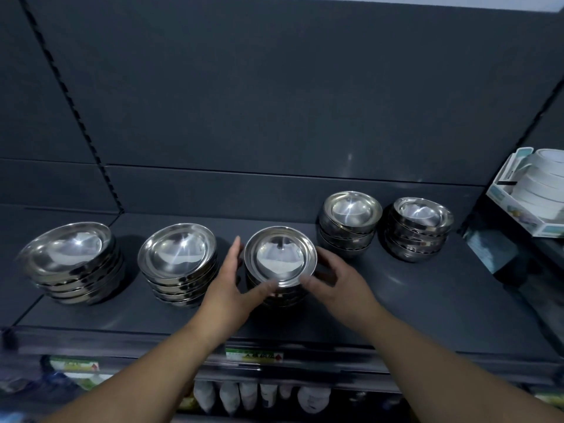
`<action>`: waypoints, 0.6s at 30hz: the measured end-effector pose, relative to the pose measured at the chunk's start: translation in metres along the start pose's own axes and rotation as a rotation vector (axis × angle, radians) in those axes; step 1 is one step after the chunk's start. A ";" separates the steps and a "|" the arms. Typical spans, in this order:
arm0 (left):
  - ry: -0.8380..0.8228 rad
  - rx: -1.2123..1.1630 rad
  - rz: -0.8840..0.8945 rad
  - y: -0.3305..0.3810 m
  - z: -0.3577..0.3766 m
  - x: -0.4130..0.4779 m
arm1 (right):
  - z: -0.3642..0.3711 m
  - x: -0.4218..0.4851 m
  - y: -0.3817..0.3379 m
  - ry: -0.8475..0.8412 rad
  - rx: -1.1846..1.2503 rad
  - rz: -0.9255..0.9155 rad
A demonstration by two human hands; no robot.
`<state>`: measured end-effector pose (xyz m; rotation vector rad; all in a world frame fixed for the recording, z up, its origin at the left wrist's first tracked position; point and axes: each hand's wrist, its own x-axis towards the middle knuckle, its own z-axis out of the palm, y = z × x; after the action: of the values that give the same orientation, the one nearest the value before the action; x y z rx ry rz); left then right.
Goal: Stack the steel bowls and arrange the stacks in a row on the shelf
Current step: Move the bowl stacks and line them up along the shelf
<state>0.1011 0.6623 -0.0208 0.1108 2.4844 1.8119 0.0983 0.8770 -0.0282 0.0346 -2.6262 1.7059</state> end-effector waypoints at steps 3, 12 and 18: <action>0.024 0.044 0.029 0.012 0.001 0.001 | -0.002 0.003 -0.008 -0.005 0.034 -0.012; 0.016 0.097 0.009 0.015 0.000 0.003 | -0.003 0.000 -0.012 -0.022 -0.041 -0.003; 0.049 0.305 0.150 0.029 0.001 0.001 | -0.013 -0.008 -0.006 0.101 -0.112 0.098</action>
<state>0.1011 0.6720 0.0069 0.2781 2.8404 1.4828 0.1062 0.8865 -0.0175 -0.1788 -2.6847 1.5382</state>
